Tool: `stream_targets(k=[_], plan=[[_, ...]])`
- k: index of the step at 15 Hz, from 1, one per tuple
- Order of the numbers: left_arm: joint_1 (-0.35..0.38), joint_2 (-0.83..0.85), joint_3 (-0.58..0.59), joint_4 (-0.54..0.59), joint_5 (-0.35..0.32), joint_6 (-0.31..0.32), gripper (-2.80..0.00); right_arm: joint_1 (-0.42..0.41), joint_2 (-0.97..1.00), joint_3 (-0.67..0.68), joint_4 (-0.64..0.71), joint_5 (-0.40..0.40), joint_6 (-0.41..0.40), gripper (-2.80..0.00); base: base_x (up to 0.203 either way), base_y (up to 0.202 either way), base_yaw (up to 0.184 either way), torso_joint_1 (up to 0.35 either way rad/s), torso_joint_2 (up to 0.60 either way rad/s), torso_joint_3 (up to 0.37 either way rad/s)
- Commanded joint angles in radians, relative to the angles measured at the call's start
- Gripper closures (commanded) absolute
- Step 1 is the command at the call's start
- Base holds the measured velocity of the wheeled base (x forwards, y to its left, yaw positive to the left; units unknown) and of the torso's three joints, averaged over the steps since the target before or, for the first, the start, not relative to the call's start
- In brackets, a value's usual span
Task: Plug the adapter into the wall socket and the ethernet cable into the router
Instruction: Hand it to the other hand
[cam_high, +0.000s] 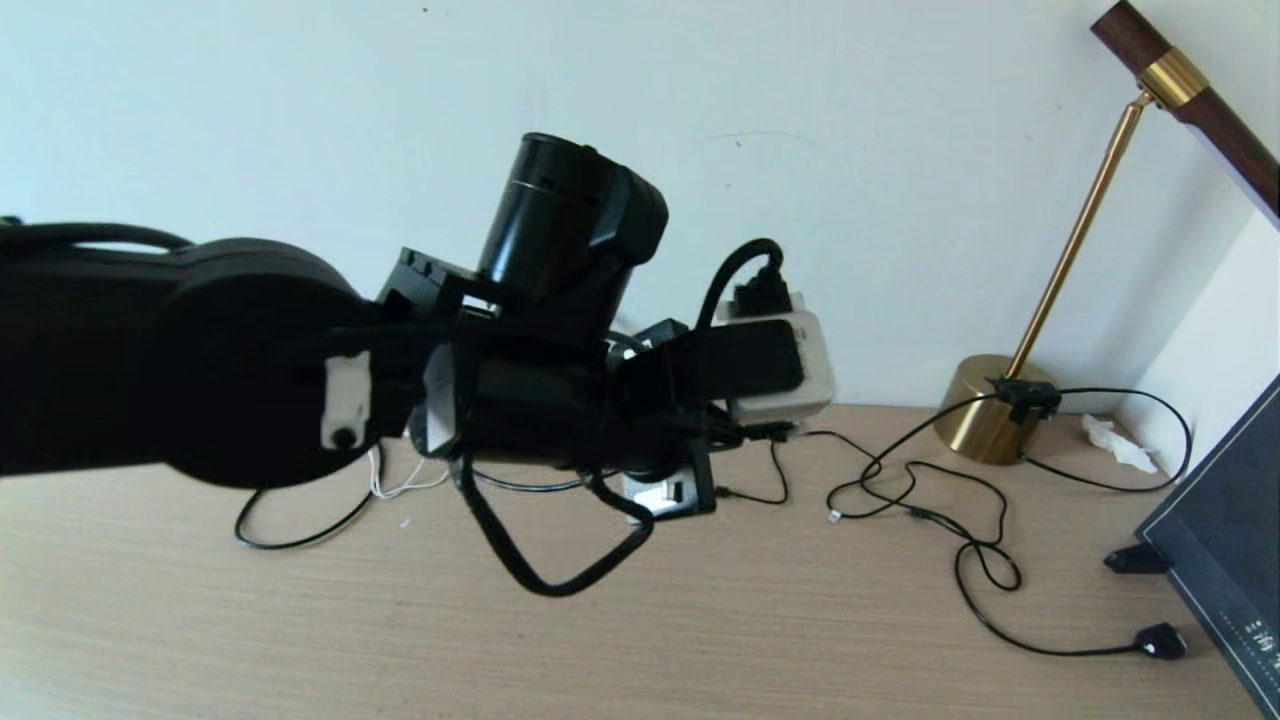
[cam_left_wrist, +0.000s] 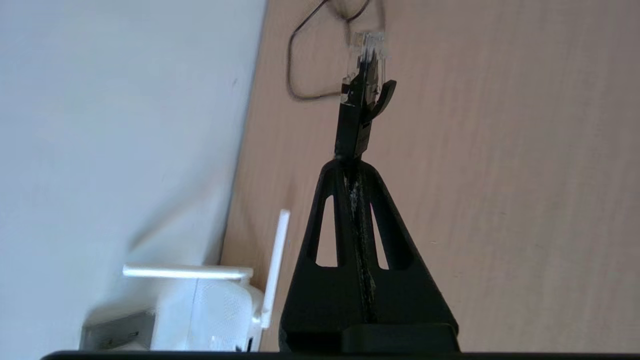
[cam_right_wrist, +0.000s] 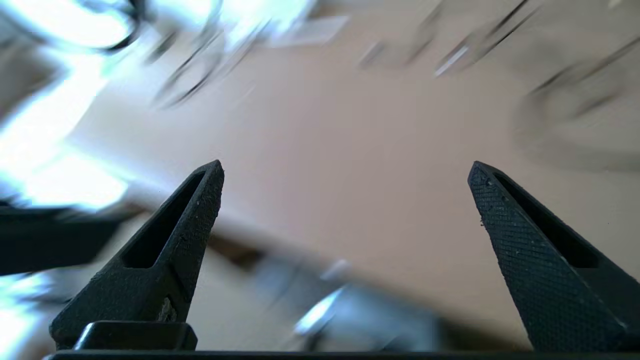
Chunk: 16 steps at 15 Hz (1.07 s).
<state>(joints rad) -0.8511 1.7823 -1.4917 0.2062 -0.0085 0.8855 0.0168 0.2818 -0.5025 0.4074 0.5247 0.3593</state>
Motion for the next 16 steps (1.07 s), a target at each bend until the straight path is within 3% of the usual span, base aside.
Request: stream_targets(k=[1,5,6,10,12,15,16], plan=[[-0.045,-0.047,0.026,-0.010,0.005,0.007,0.00,0.002,0.175,-0.044,0.023,0.101,0.021,-2.80,0.000,0.000,0.000,0.000,0.00,0.000],[-0.107,-0.070,0.023,-0.014,0.024,0.009,0.00,0.003,0.420,-0.136,-0.045,0.169,0.131,-2.80,0.000,0.000,0.000,0.000,0.00,0.000],[-0.114,-0.083,0.028,-0.013,0.029,0.009,0.00,0.003,0.459,-0.144,-0.102,0.177,0.146,0.00,0.000,0.000,0.000,0.000,0.00,0.000],[-0.126,-0.118,0.047,-0.014,0.040,0.010,0.00,0.004,0.593,-0.194,-0.164,0.211,0.178,0.00,0.000,0.000,0.000,0.000,0.00,0.000],[-0.159,-0.115,0.044,-0.016,0.080,0.010,0.00,0.015,0.694,-0.251,-0.170,0.220,0.182,0.00,0.000,0.000,0.000,0.000,0.00,0.000],[-0.195,-0.091,0.020,-0.017,0.093,0.009,0.00,0.122,0.817,-0.350,-0.176,0.223,0.202,0.00,0.000,0.000,0.000,0.000,0.00,0.000],[-0.197,-0.079,0.014,-0.017,0.093,0.009,0.00,0.144,0.846,-0.368,-0.197,0.221,0.217,-1.39,0.000,0.000,0.000,0.000,0.00,0.000]])
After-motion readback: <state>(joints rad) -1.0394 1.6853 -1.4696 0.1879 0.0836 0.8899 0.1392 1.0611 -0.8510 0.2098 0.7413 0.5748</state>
